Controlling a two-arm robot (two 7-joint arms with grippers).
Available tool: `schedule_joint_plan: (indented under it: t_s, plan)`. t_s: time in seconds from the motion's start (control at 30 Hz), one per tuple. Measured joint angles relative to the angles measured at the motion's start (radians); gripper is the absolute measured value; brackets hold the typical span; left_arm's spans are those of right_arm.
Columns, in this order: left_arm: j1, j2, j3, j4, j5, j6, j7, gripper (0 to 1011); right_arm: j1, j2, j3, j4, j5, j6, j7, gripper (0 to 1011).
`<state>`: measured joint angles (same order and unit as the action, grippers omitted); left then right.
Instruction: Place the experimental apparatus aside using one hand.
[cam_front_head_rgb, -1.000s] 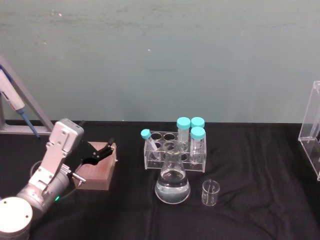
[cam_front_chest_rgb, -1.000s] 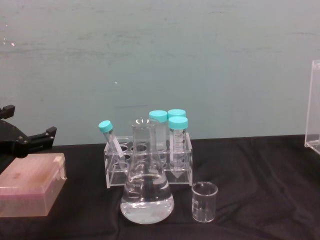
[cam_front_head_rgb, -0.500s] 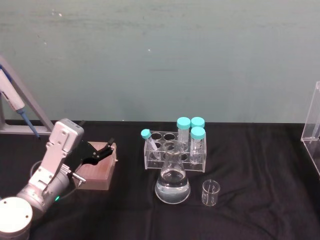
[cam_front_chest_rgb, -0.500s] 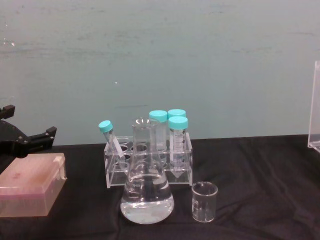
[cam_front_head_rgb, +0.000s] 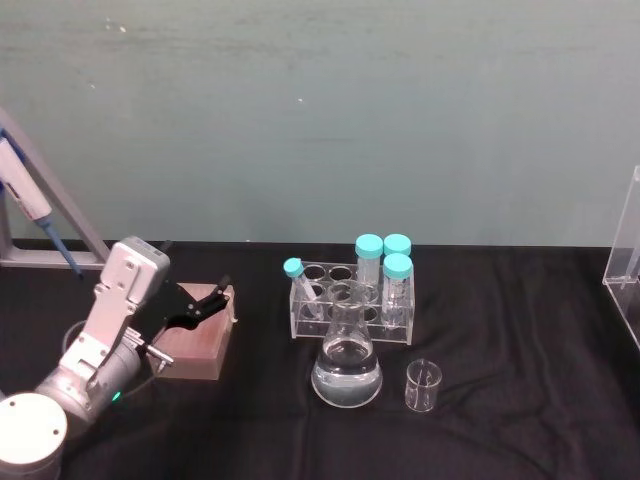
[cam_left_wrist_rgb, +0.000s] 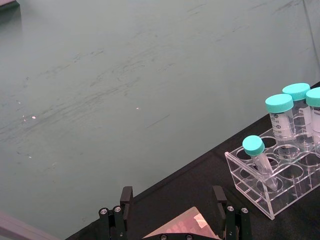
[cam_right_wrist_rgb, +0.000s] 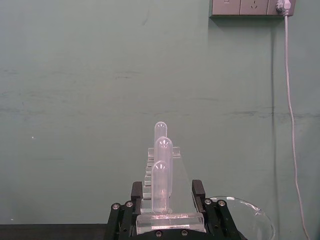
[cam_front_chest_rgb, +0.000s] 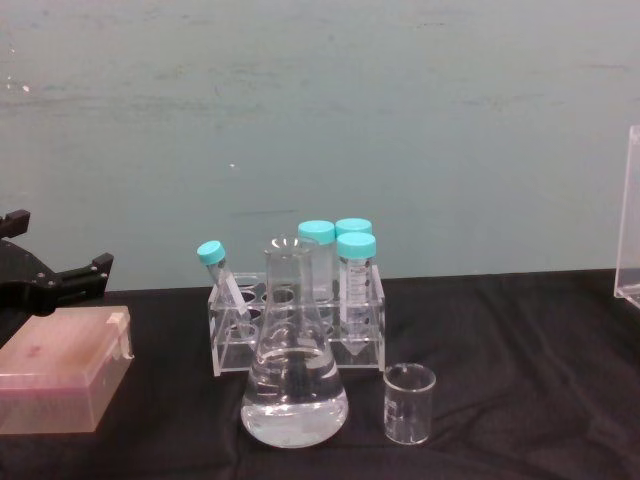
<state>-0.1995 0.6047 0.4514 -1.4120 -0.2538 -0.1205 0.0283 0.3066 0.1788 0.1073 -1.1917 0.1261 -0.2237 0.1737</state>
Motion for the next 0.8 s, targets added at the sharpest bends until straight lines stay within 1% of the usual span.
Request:
schedule_joint_plan:
  t_s: [0.8]
  plan:
    - [0.0, 0.0, 0.0, 0.0, 0.0, 0.0, 0.0, 1000, 0.003, 0.006, -0.002, 0.015, 0.012, 0.003, 0.01, 611]
